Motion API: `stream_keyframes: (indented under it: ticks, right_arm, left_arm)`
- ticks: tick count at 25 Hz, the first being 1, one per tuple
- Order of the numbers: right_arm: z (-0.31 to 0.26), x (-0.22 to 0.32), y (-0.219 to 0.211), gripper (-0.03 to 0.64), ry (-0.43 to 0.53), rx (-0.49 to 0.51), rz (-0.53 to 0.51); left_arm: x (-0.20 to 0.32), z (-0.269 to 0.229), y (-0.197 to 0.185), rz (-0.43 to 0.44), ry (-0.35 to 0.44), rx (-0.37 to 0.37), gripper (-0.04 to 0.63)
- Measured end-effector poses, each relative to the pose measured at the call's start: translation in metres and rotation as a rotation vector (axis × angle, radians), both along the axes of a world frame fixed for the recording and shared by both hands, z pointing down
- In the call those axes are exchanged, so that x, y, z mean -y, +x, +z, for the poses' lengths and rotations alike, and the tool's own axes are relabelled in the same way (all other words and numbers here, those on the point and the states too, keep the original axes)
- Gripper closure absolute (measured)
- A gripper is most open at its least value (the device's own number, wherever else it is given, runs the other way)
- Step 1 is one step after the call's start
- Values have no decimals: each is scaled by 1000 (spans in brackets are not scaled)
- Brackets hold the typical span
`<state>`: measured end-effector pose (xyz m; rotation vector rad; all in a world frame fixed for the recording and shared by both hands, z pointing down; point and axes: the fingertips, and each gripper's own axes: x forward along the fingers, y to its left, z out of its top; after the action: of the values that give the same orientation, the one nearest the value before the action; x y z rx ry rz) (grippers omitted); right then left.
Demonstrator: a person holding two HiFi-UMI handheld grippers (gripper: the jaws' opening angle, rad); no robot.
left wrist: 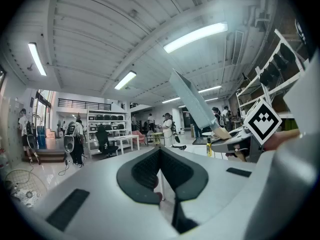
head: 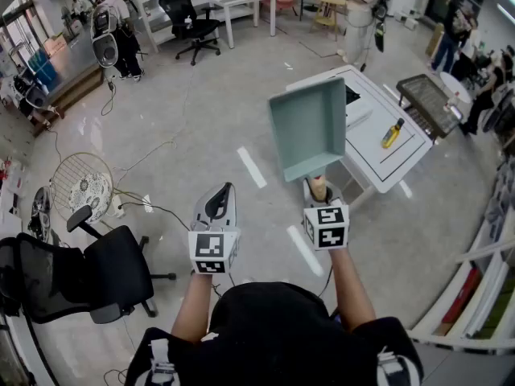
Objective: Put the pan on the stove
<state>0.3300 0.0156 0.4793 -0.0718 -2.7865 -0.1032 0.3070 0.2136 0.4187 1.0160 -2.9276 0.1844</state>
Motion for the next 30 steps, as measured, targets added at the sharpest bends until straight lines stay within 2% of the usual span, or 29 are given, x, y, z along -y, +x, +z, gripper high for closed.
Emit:
stream_keyframes:
  ticks: [14, 22, 30]
  right_arm:
    - [7, 13, 2, 546, -54, -17, -28]
    - [24, 32, 3, 546, -64, -41, -42]
    - [33, 45, -18, 546, -68, -57, -29]
  left_arm:
    - [16, 6, 3, -11, -11, -16, 574]
    - [33, 26, 7, -28, -23, -38, 574]
    - [48, 27, -16, -9, -23, -33, 574]
